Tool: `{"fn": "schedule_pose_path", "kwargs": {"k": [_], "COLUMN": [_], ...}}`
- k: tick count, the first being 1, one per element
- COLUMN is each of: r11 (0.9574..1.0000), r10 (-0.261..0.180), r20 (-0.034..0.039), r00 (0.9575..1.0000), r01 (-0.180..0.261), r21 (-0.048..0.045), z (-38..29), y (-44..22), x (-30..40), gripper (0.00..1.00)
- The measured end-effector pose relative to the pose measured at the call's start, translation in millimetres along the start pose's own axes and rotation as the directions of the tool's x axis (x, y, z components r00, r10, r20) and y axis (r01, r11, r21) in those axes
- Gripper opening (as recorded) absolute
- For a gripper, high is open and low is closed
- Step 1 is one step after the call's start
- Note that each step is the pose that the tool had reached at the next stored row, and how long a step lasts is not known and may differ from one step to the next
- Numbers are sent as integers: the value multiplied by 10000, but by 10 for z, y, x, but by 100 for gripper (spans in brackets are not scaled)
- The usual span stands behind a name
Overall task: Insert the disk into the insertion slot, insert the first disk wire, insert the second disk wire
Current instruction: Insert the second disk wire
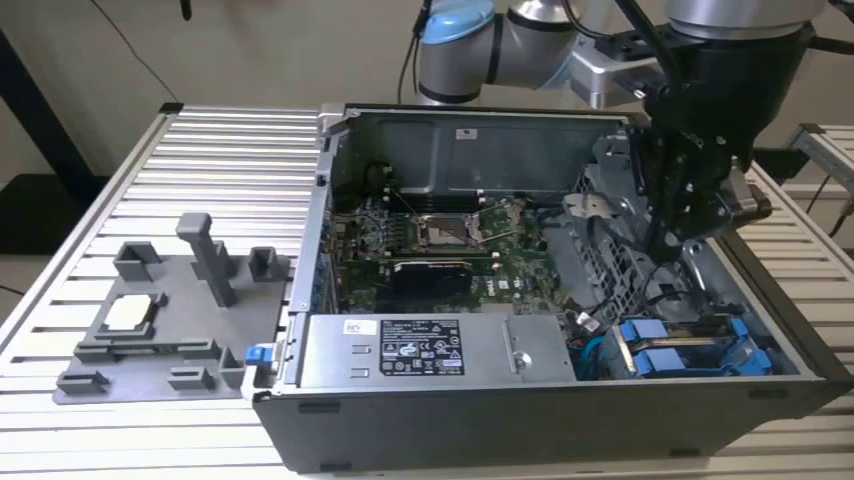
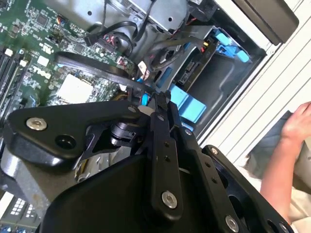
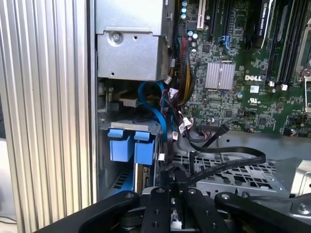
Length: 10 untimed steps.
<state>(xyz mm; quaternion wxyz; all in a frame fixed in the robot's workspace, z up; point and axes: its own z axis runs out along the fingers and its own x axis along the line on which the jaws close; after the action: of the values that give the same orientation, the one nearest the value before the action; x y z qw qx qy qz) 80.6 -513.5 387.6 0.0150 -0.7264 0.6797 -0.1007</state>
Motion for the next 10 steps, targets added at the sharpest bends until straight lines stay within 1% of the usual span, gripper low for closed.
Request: {"fn": "schedule_pose_path", "kwargs": {"k": [4, 10], "r11": [10000, 10000], "r10": [-3, -5], "r20": [4, 7], "r00": [10000, 10000], "r01": [3, 5], "r21": [-30, -46], "z": [36, 65], "y": [-51, -89], "x": [96, 175], "gripper": [16, 16]}}
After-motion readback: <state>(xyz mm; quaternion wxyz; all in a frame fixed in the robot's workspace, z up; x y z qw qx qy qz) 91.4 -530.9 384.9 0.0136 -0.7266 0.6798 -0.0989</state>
